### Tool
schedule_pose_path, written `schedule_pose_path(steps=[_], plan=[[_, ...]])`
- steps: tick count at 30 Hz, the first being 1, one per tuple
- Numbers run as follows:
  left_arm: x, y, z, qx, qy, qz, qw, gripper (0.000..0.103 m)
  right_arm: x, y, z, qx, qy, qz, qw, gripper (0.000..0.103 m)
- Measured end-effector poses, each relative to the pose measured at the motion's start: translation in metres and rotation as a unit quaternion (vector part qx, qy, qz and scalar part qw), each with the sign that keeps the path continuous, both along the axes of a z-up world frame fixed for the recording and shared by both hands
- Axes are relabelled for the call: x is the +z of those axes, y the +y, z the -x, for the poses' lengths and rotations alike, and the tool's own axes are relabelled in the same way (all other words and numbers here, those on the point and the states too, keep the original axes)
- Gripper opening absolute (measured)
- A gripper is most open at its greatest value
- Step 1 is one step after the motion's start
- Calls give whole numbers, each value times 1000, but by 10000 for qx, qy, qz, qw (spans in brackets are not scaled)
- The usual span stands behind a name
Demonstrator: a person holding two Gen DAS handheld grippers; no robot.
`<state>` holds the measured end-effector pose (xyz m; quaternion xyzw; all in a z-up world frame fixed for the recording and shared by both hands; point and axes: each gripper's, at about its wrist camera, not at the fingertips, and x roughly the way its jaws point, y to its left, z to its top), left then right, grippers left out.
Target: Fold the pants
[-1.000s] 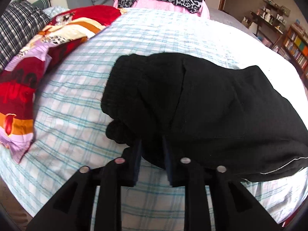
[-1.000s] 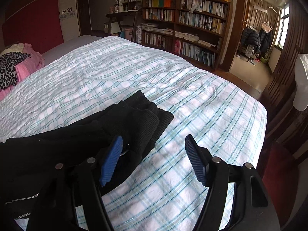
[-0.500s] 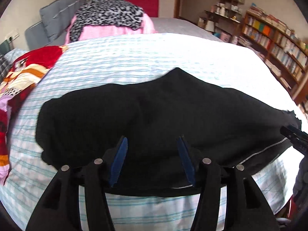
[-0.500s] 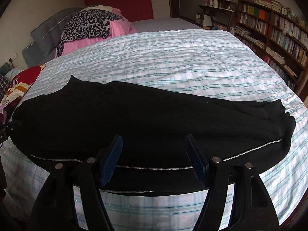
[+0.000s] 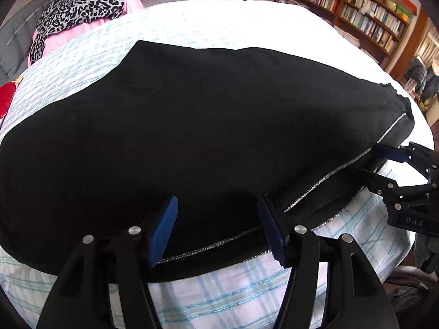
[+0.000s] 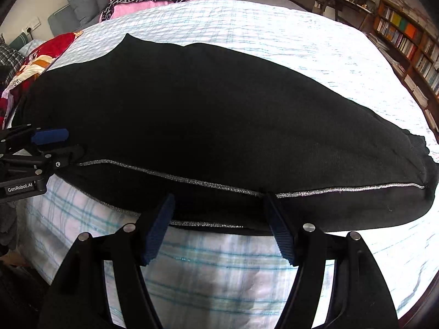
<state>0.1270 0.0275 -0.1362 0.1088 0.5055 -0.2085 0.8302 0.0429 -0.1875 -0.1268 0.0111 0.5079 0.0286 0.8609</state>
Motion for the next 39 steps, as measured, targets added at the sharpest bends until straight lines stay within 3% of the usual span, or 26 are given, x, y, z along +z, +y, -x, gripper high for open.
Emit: schedule_pose_path(steps=[6, 13, 19, 23, 29, 35, 39], plan=[[-6, 0, 21, -258, -258, -155, 9992, 61, 0, -1, 9, 25, 30, 20, 10000, 70], [-8, 0, 22, -172, -288, -155, 9993, 61, 19, 5, -5, -142, -341, -59, 9993, 69], [13, -4, 14, -133, -257, 205, 9994, 62, 1, 1, -3, -116, -114, -91, 9998, 70], [9, -27, 6, -282, -207, 218, 9991, 62, 4, -13, 3, -90, -118, -392, 9991, 70], [0, -45, 13, -613, -155, 23, 9980, 63, 37, -96, -4, -1045, -675, -279, 9918, 70], [-2, -44, 11, -489, -40, 89, 9988, 64, 52, -212, -3, -2293, -1030, 41, 9679, 70], [-2, -47, 9, -465, -28, 33, 9989, 65, 51, -277, 8, -2763, -1164, -28, 9540, 69]])
